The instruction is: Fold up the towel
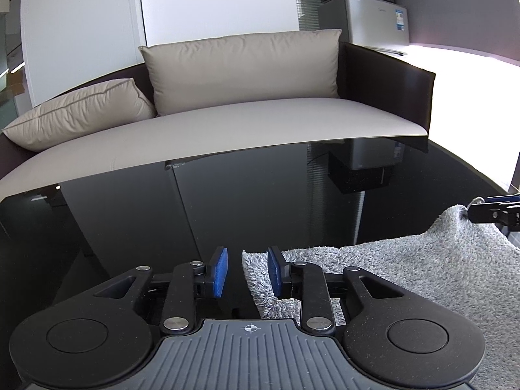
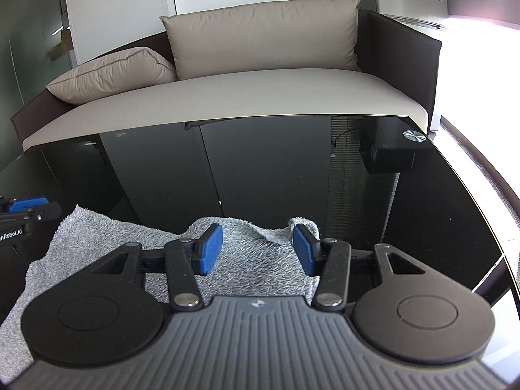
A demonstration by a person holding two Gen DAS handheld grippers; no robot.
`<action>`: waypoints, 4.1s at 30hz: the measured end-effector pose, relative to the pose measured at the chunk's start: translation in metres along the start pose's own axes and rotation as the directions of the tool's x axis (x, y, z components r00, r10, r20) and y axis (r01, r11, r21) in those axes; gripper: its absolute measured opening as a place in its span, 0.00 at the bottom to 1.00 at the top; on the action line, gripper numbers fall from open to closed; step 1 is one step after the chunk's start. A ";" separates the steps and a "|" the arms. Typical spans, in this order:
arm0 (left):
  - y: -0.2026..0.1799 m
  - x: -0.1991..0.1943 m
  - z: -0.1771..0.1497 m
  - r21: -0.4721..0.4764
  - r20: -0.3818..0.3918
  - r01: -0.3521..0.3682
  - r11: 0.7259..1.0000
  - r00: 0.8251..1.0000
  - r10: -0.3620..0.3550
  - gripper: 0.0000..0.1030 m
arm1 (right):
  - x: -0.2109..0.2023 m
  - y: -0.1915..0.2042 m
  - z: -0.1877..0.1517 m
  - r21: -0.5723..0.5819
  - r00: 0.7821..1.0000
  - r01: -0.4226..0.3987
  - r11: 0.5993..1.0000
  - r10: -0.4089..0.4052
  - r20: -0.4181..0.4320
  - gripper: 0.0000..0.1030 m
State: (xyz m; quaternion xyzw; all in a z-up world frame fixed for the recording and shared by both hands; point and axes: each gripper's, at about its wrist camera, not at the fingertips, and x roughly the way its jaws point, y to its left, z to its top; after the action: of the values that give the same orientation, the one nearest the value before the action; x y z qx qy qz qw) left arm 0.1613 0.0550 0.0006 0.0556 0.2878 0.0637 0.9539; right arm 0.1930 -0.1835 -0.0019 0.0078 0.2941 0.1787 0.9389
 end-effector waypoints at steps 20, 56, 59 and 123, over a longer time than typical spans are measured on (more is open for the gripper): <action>-0.002 0.003 -0.006 0.014 -0.019 -0.001 1.000 1.000 0.001 0.37 | -0.011 -0.021 0.004 0.120 0.999 0.043 0.992 -0.046 0.027 0.49; 0.003 0.003 -0.006 0.010 -0.033 0.013 1.000 0.999 -0.013 0.42 | -0.050 -0.043 0.016 0.217 0.962 -0.042 0.975 -0.020 0.273 0.70; 0.002 0.003 -0.006 0.013 -0.034 0.011 1.000 0.999 -0.011 0.46 | -0.035 -0.033 0.016 0.171 0.983 -0.084 0.982 0.054 0.178 0.70; 0.007 -0.154 -0.112 -0.079 -0.108 0.069 0.995 0.991 -0.077 0.98 | -0.169 0.006 -0.115 0.101 0.983 0.169 0.981 -0.159 -0.097 0.70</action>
State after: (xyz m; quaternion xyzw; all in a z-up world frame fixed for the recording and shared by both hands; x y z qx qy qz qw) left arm -0.0291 0.0459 -0.0073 0.0057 0.3395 0.0424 0.9396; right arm -0.0015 -0.2457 -0.0039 0.0266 0.3441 0.0846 0.9347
